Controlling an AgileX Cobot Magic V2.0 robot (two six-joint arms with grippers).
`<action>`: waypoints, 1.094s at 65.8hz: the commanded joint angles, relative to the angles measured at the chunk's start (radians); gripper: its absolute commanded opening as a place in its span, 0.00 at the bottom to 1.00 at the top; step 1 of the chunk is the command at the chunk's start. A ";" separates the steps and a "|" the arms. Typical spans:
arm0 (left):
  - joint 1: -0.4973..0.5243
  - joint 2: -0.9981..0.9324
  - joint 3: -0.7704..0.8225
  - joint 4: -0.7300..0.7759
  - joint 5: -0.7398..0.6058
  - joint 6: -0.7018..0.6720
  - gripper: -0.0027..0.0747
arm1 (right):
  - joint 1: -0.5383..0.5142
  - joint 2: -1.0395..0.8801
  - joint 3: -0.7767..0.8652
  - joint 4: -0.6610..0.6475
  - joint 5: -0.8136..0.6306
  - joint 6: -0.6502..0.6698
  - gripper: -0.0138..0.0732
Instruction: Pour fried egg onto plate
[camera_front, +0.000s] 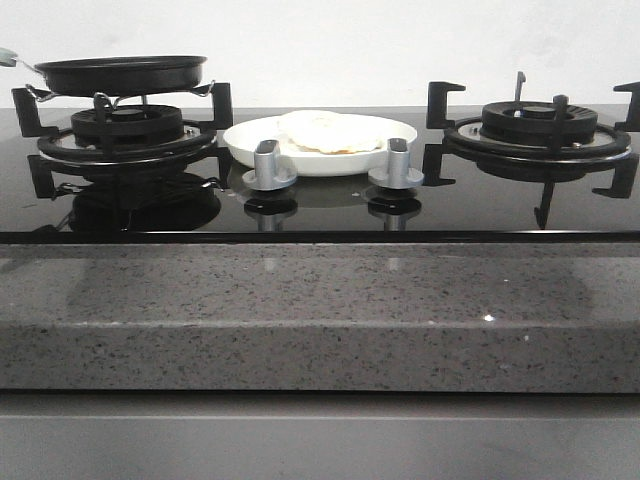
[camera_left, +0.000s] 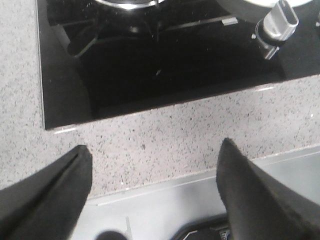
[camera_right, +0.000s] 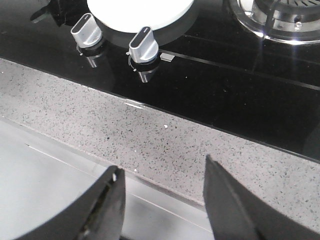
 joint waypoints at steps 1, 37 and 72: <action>-0.006 -0.004 -0.025 0.000 -0.071 -0.007 0.69 | -0.002 0.001 -0.021 0.001 -0.054 -0.009 0.57; -0.006 -0.004 -0.025 0.000 -0.073 -0.007 0.01 | -0.002 0.001 -0.021 0.001 -0.044 -0.009 0.08; 0.026 -0.046 0.031 0.071 -0.147 -0.007 0.01 | -0.002 0.001 -0.021 0.001 -0.044 -0.009 0.08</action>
